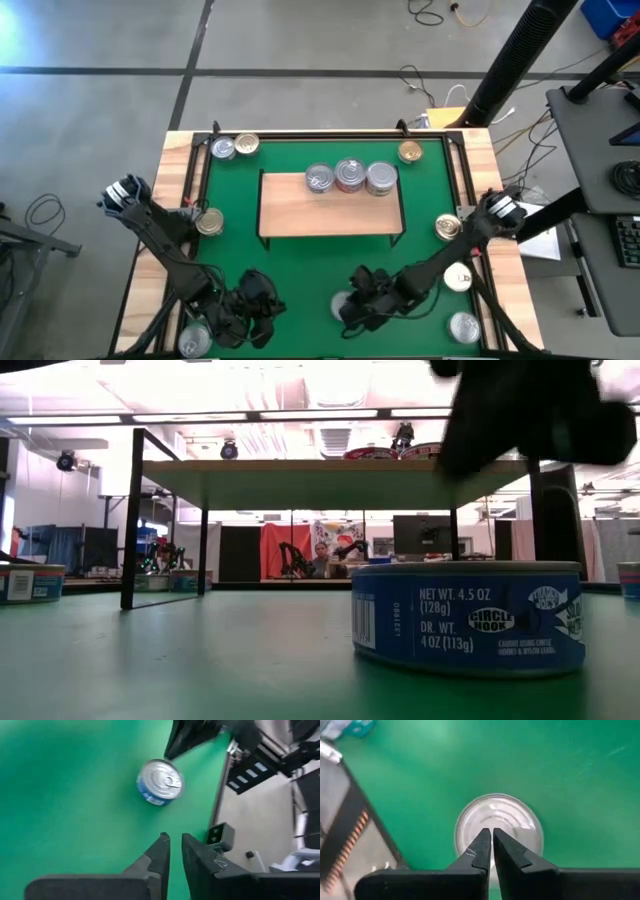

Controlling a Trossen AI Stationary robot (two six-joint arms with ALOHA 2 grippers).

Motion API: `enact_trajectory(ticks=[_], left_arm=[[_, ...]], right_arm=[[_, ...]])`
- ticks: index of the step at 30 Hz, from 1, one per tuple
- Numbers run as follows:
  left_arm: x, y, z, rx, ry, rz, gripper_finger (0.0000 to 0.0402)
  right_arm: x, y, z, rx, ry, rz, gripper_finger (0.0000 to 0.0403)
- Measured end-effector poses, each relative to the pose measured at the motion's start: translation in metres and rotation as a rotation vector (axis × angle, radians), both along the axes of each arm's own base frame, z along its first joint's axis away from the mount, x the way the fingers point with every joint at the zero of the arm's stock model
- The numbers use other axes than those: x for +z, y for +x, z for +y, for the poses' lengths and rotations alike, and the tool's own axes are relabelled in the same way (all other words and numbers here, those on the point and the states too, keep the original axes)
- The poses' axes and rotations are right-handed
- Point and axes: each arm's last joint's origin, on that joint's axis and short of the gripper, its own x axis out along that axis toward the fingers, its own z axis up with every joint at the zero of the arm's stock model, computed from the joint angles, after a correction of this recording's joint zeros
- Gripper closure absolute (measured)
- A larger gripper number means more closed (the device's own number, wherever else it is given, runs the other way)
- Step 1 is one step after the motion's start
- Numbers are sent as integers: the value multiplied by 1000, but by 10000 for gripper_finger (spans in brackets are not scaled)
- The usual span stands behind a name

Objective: Stack canned seafood by type on shelf
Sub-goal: Stack the blue tuna can on top of the blue tuna can on the shelf

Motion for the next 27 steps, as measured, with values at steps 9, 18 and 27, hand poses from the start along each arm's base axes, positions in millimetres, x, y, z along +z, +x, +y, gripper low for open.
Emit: enact_trajectory(ticks=[9,18,27], left_arm=[[-33,15,-23,-6,-35,0,275],[-66,27,-36,34,-51,10,196],[-98,30,-46,70,-100,72,124]], right_arm=[[-1,-35,4,251,-229,199,390],[-48,-23,24,371,-217,232,390],[-43,16,48,398,-134,-46,390]])
